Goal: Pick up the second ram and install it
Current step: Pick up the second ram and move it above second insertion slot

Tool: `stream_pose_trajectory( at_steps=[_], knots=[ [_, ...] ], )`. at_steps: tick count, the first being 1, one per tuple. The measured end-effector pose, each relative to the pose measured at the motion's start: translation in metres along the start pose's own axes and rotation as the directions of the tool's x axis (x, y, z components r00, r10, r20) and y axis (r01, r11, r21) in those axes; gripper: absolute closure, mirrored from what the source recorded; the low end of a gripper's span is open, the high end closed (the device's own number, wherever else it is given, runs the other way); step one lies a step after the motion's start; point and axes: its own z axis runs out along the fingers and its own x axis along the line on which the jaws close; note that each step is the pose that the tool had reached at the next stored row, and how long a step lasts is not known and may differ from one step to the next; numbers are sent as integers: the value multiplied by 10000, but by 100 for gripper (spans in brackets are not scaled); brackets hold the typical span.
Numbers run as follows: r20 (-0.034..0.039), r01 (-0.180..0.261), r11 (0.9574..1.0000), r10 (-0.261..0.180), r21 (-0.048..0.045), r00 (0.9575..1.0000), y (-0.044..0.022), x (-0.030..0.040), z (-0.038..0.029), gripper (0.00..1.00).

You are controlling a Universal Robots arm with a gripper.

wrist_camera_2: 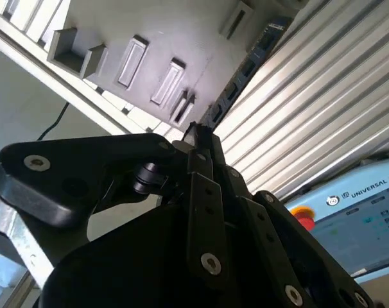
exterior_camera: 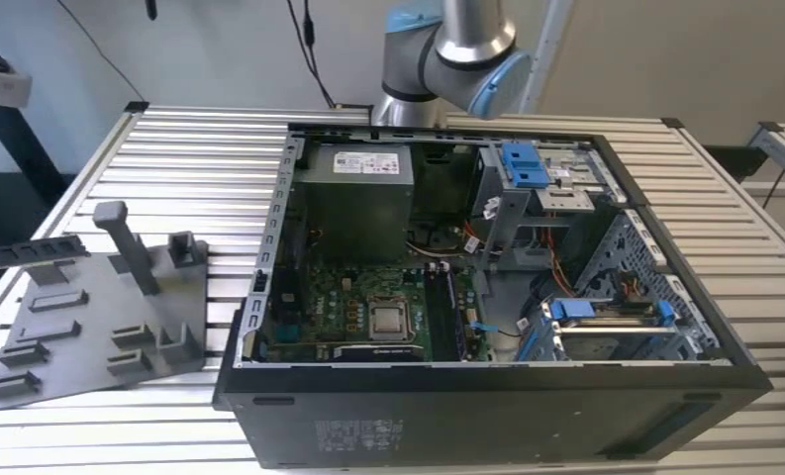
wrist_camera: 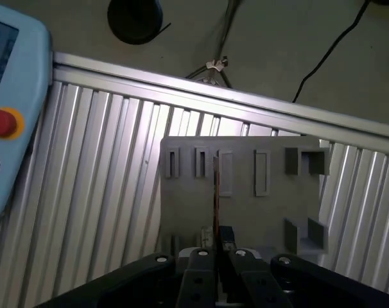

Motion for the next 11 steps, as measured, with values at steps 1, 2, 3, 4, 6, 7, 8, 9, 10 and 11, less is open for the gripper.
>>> stream_pose_trajectory(
  at_steps=[1, 2, 3, 4, 6, 7, 8, 9, 10, 11],
  knots=[
    [0, 0, 10000, 0, -2, 10000, 1, -2, -39, 86],
    [0, -1, 10000, 1, -2, 10000, 3, -3, -71, 86],
    [0, 0, 10000, 0, -1, 10000, 4, -4, -93, 86],
    [0, 0, 10000, 0, -1, 10000, 4, -5, -108, 86],
    [-5, 1, 10000, -1, -3, 10000, 5, -6, -138, 86],
    [-7, 1, 10000, -1, -2, 10000, 6, -6, -154, 86],
    [-6, 0, 10000, 0, -2, 10000, 6, -7, -161, 86],
    [-6, 0, 10000, 0, 0, 10000, 6, -7, -161, 86],
    [-5, 0, 10000, 0, 1, 10000, 6, -7, -161, 86],
    [-6, 0, 10000, 0, 0, 10000, 6, -7, -162, 86]
  ],
)
